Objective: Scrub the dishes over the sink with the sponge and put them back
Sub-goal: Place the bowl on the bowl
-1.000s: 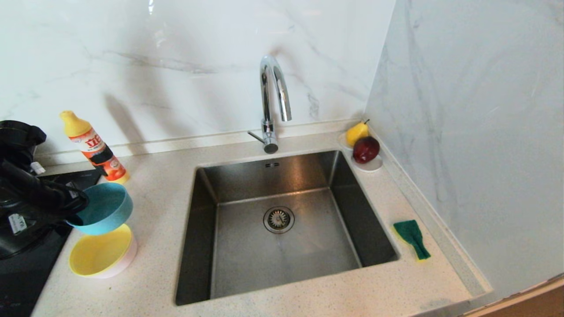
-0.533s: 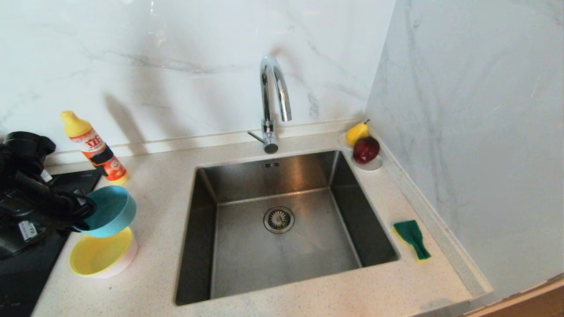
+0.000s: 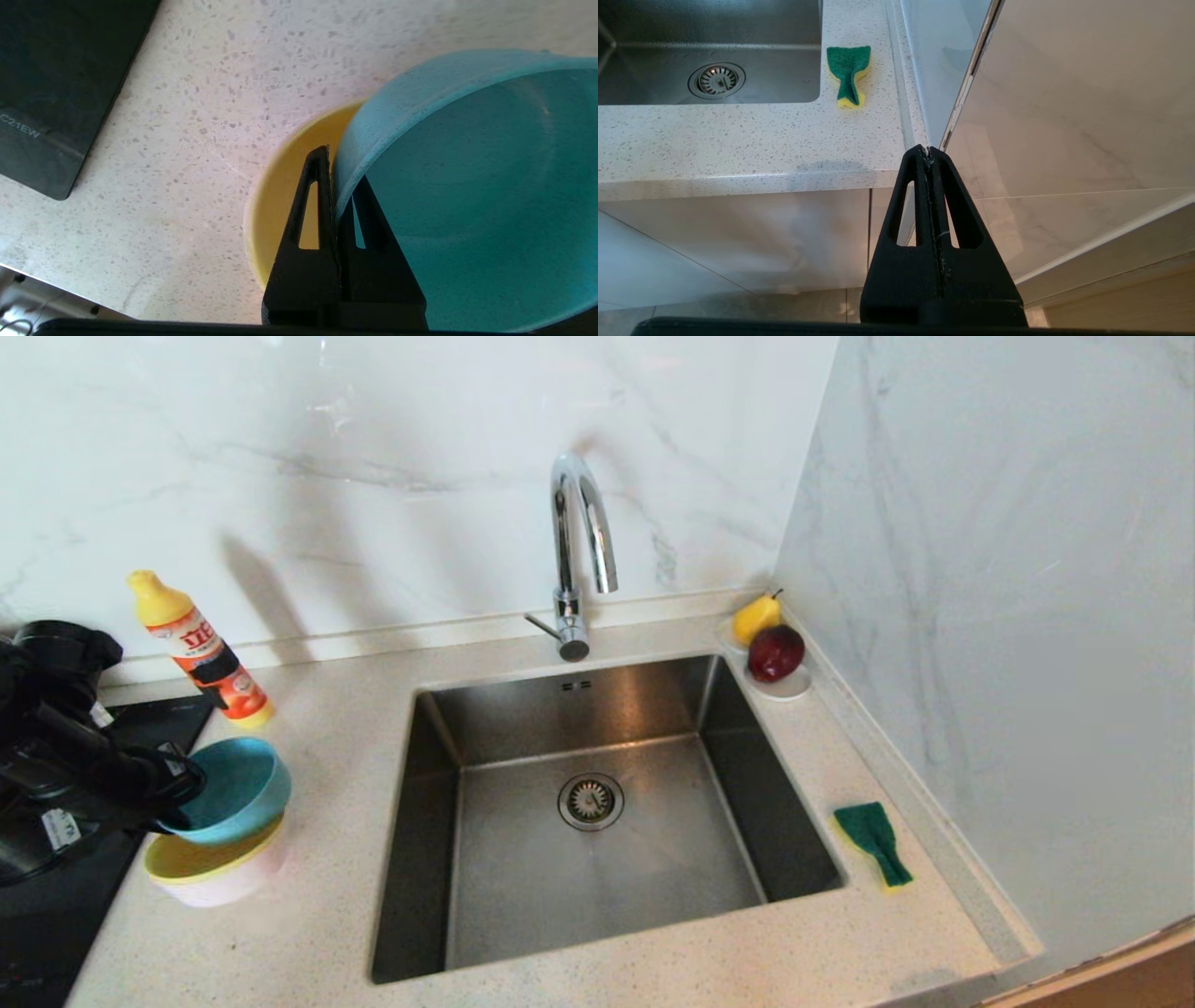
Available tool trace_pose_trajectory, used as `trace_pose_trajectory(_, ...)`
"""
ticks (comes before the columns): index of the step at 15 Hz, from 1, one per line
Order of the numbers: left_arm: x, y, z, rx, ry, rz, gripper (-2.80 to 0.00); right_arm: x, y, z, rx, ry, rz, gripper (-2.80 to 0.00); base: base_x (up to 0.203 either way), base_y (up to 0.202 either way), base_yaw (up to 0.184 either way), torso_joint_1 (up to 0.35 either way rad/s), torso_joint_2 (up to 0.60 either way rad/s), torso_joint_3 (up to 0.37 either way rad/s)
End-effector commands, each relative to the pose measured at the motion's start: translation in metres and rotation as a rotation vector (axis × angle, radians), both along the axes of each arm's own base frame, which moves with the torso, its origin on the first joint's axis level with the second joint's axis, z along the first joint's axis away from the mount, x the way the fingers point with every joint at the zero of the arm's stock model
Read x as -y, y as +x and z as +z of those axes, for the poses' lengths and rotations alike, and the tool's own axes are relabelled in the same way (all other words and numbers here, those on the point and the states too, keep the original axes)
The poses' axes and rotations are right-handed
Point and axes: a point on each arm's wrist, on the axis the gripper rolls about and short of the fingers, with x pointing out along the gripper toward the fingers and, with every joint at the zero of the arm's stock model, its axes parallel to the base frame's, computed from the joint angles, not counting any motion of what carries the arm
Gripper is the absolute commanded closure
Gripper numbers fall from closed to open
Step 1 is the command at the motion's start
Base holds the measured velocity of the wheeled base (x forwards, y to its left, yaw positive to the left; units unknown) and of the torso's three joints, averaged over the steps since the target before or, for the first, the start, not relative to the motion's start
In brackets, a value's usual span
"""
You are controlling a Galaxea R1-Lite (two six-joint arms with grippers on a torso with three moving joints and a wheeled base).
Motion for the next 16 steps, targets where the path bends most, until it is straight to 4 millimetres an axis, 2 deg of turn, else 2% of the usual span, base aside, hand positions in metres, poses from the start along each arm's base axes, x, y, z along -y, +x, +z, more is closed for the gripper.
trace_pose_trajectory(1,0.001,-0.003,0.011,0.027,0.009,0.003,0.0,0.0,0.0,0.0,0.002,-0.001,0.001,0.0,0.0,0.0,0.0,0.0,0.0,0.0)
trace_pose_trajectory(6,0.009,-0.023,0.032,0.039,0.022,-0.007,0.0,0.0,0.0,0.0,0.0,-0.001,0.001,0.0,0.0,0.0,0.0,0.0,0.0,0.0)
trace_pose_trajectory(8,0.012,-0.03,0.028,0.0,0.016,-0.011,0.0,0.0,0.0,0.0,0.001,-0.001,0.001,0.0,0.0,0.0,0.0,0.0,0.0,0.0)
trace_pose_trajectory(11,0.015,-0.038,0.004,-0.083,-0.002,-0.008,0.0,0.0,0.0,0.0,0.0,-0.001,0.0,0.0,0.0,0.0,0.0,0.0,0.0,0.0)
trace_pose_trajectory(14,0.012,-0.034,-0.013,-0.07,0.031,0.005,0.0,0.0,0.0,0.0,0.0,-0.001,0.001,0.0,0.0,0.0,0.0,0.0,0.0,0.0)
trace_pose_trajectory(16,0.009,-0.032,-0.012,-0.06,0.038,0.012,0.0,0.0,0.0,0.0,0.0,-0.001,0.0,0.0,0.0,0.0,0.0,0.0,0.0,0.0)
